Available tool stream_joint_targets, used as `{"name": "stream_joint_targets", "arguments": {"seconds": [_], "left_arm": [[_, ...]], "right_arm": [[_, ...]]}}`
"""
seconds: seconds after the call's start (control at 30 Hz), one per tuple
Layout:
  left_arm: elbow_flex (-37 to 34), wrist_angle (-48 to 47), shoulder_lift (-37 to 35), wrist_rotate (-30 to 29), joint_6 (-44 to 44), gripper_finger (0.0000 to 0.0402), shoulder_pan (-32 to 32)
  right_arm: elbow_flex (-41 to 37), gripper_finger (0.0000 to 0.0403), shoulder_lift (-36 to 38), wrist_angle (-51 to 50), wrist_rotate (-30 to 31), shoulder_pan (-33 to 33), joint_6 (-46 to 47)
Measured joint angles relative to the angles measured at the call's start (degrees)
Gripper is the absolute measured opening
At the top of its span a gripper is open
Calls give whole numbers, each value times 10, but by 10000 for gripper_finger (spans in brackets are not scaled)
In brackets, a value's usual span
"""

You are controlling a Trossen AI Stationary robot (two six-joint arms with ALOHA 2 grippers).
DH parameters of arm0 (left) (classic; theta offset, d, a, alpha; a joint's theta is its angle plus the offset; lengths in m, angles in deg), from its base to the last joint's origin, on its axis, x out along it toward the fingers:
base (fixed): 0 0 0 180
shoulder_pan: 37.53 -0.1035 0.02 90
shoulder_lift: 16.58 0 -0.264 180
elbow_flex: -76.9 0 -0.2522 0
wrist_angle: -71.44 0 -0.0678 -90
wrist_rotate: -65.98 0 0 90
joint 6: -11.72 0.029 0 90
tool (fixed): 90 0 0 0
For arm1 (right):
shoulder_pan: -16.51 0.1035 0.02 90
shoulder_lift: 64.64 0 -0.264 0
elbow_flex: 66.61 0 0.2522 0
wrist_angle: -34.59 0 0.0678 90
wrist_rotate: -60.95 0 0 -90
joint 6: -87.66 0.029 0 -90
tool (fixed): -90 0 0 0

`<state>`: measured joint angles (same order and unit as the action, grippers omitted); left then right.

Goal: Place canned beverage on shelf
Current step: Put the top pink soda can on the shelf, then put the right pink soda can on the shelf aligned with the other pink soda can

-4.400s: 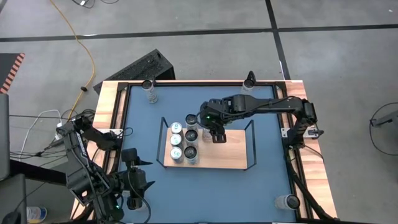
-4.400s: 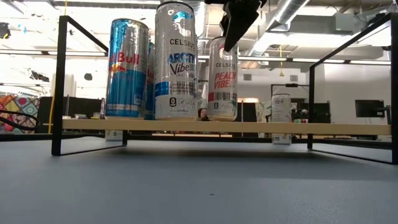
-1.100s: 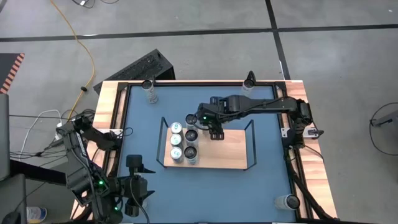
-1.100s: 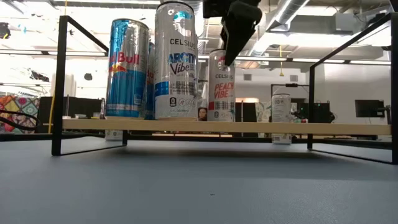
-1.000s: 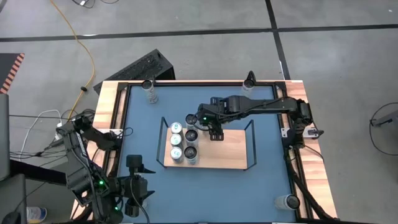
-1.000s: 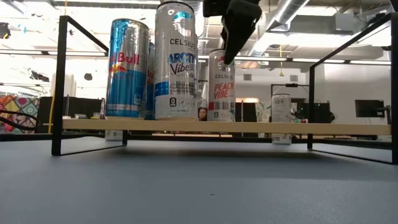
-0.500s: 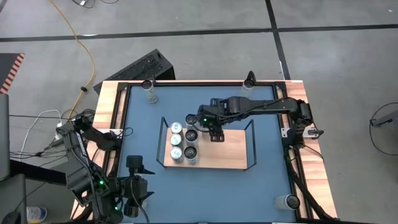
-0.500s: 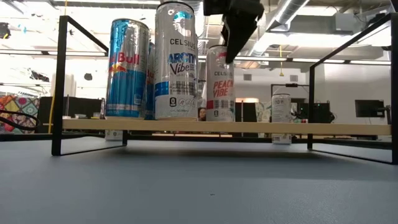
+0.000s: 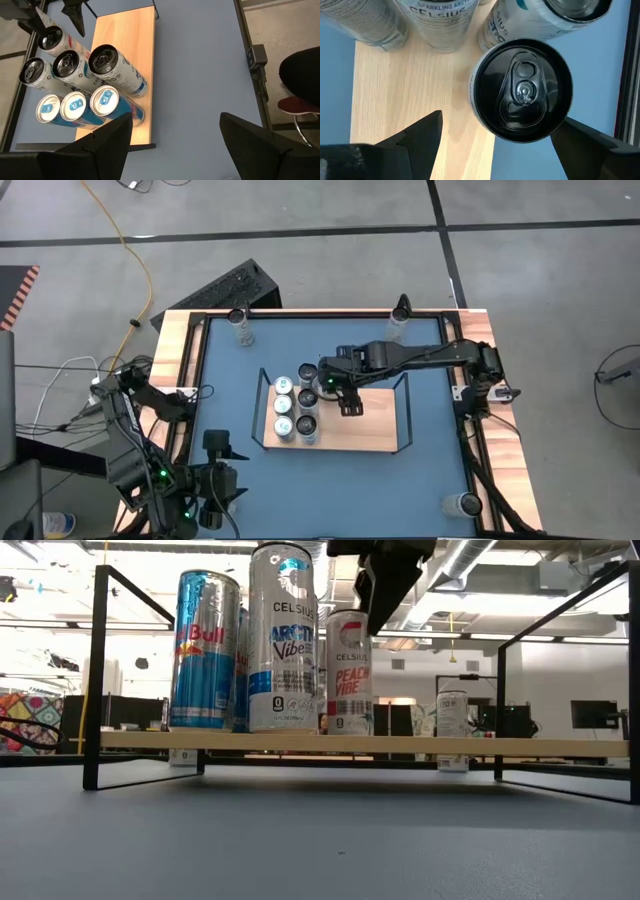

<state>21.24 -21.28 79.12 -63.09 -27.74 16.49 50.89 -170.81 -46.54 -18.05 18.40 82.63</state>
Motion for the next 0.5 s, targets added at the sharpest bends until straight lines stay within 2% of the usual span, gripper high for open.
{"name": "stream_joint_targets", "arguments": {"seconds": [0.23, 0.5], "left_arm": [[0, 0, 0, 3, -4, 286, 0], [0, 0, 0, 8, -7, 286, 0]], "right_arm": [[0, 341, 0, -5, 22, -5, 4], [0, 340, 0, -73, 28, -9, 9]]}}
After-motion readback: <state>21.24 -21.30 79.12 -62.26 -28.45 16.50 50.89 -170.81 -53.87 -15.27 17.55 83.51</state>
